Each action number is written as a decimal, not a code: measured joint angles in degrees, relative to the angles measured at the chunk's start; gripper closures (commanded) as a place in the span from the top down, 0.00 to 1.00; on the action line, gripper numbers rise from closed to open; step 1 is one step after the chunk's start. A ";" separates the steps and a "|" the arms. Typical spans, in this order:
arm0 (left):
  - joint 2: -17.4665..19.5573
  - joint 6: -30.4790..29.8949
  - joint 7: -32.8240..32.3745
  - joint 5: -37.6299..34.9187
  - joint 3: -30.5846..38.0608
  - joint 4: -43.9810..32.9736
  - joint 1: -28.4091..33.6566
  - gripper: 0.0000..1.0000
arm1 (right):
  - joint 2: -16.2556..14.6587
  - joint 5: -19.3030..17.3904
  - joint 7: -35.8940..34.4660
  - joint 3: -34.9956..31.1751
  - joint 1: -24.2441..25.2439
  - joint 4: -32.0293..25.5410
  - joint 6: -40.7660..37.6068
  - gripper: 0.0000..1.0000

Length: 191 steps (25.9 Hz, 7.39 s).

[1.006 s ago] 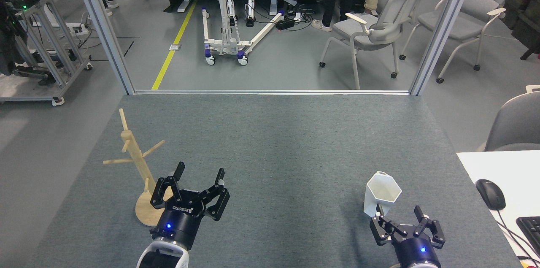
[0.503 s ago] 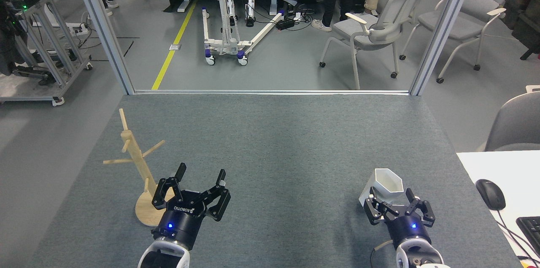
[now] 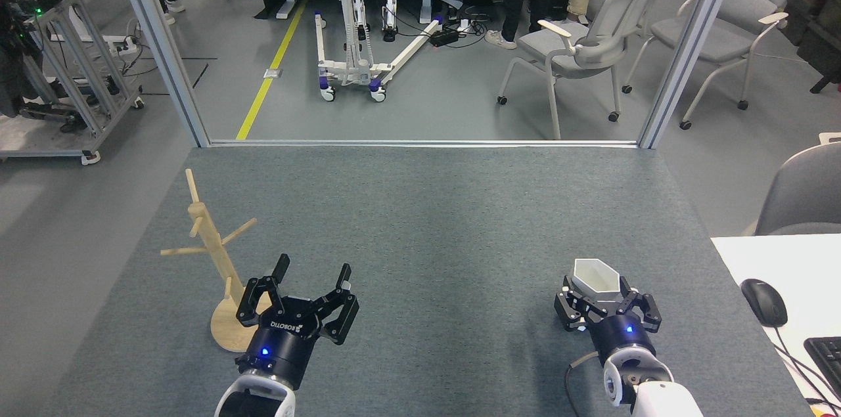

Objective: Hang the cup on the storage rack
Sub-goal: 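Lift the cup with the right gripper and carry it toward the left gripper, then close the left gripper on the cup below the right gripper, then open the right gripper and withdraw it, leaving the cup in the left gripper, then carry the cup with the left gripper toward the wooden stand, then tilt and push the cup onto a peg of the wooden stand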

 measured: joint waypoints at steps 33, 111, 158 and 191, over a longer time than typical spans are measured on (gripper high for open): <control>0.03 -1.82 -1.63 0.00 -2.76 1.04 -0.33 1.00 | -7.55 -18.73 15.43 12.11 -12.18 -21.39 5.54 0.03; -9.57 0.26 -7.84 -0.59 -9.99 12.47 -17.58 0.00 | 7.20 -0.14 25.87 47.83 -19.23 -33.59 42.94 0.99; 3.32 50.80 -5.68 -16.13 -7.60 -6.00 11.66 0.00 | 2.09 -3.52 -5.63 -10.20 9.00 -13.43 -0.09 0.99; 10.67 50.55 -6.90 -10.64 -2.68 4.73 0.60 0.00 | 2.40 -3.40 -6.16 -8.17 13.15 -18.42 -4.17 0.99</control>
